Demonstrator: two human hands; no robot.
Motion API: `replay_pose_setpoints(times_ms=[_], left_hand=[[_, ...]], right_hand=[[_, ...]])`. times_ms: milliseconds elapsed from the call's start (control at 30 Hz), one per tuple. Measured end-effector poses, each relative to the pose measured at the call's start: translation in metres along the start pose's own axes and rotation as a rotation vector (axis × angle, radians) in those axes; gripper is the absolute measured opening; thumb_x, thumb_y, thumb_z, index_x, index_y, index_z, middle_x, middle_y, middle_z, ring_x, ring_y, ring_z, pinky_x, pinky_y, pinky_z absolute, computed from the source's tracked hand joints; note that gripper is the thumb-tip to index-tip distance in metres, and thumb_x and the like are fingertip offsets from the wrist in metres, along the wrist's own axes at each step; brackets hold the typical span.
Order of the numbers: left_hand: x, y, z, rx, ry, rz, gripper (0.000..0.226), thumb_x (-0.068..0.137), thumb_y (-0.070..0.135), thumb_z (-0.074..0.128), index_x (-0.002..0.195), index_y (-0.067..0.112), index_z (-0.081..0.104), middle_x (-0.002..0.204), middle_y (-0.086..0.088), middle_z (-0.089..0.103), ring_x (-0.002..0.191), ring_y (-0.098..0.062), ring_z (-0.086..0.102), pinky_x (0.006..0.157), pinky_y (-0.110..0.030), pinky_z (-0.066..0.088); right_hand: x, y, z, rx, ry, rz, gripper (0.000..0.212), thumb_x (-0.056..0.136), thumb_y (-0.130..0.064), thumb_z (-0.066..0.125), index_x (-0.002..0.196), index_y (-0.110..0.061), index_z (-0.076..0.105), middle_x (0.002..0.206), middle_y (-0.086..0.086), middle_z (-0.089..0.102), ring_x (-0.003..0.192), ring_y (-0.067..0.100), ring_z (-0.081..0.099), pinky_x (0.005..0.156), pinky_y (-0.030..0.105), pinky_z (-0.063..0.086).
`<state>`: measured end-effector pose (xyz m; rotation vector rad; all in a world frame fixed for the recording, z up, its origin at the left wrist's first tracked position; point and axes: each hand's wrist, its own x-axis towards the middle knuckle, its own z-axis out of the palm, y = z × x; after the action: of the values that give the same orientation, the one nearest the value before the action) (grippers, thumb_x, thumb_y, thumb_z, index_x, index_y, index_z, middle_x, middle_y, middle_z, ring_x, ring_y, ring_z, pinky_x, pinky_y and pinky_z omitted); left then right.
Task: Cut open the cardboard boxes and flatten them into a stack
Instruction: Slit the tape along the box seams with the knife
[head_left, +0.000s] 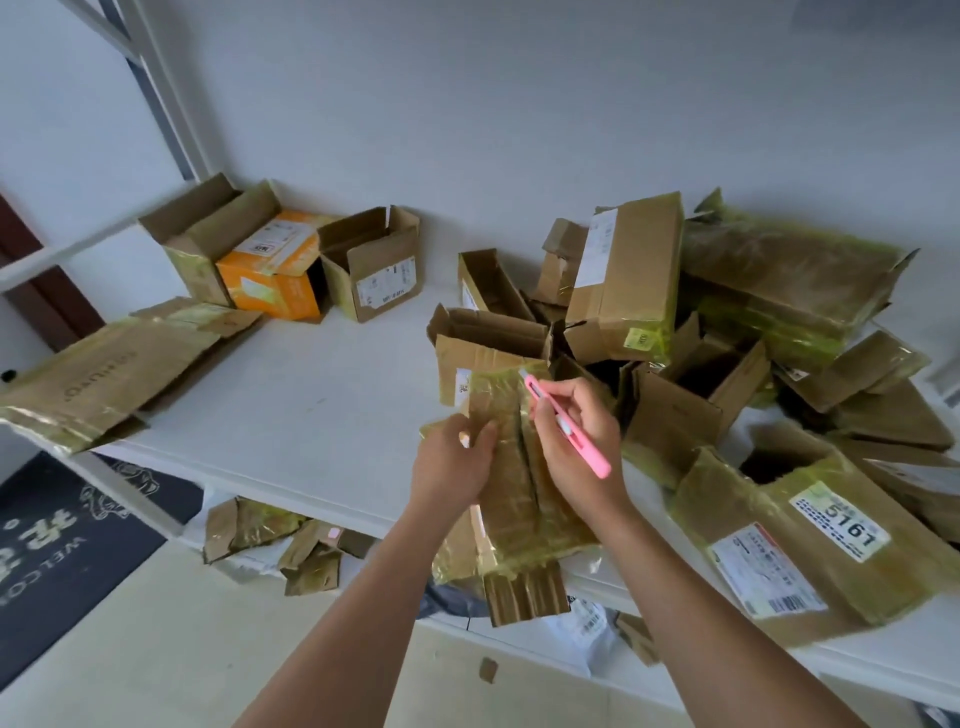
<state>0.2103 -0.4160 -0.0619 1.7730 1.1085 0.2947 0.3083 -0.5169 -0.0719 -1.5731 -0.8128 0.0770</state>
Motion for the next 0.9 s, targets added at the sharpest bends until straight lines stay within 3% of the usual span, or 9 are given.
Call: replay_pose_setpoints(times_ms=[67,300,600,733,900], left_hand=[[0.002,0.001,0.005,0.045,0.028,0.054,0.028,0.101,0.034,0.05,0.116,0.014,0.063,0.111,-0.006,0.064,0.103,-0.029,0.061,0.091,-0.044,0.053],[0.005,0.005,0.015,0.029,0.016,0.062,0.026,0.103,0.029,0.046,0.113,0.01,0.061,0.099,-0.003,0.059,0.097,-0.028,0.061,0.089,-0.044,0.053],[0.004,0.007,0.024,0.02,0.011,0.083,0.026,0.104,0.028,0.043,0.112,0.009,0.06,0.098,-0.003,0.06,0.095,-0.026,0.06,0.088,-0.041,0.053],[0.008,-0.001,0.021,0.004,0.022,0.056,0.026,0.103,0.03,0.044,0.103,0.009,0.059,0.09,-0.003,0.062,0.089,-0.029,0.064,0.082,-0.049,0.056],[0.008,-0.001,0.019,0.039,0.027,0.054,0.025,0.103,0.031,0.044,0.106,0.011,0.059,0.093,-0.002,0.061,0.092,-0.029,0.063,0.084,-0.048,0.054]], right_hand=[[0.002,0.002,-0.001,-0.037,0.006,-0.018,0.012,0.094,-0.008,0.061,0.1,-0.018,0.061,0.098,-0.011,0.069,0.088,0.011,0.07,0.072,0.037,0.06],[0.007,0.011,-0.01,-0.146,-0.001,-0.117,0.009,0.096,-0.009,0.06,0.105,-0.011,0.062,0.101,-0.019,0.064,0.091,-0.001,0.065,0.071,0.014,0.053],[0.015,0.023,-0.014,-0.183,-0.042,-0.2,0.009,0.095,-0.005,0.06,0.103,-0.003,0.063,0.102,-0.003,0.068,0.095,0.0,0.065,0.074,0.016,0.054],[0.016,0.022,-0.01,-0.18,-0.08,-0.234,0.004,0.094,-0.002,0.061,0.097,0.0,0.06,0.094,0.007,0.068,0.086,0.01,0.066,0.069,0.027,0.055],[0.015,0.02,-0.011,-0.213,-0.145,-0.219,0.006,0.094,-0.008,0.06,0.092,-0.004,0.055,0.088,0.013,0.067,0.073,0.019,0.065,0.057,0.035,0.052]])
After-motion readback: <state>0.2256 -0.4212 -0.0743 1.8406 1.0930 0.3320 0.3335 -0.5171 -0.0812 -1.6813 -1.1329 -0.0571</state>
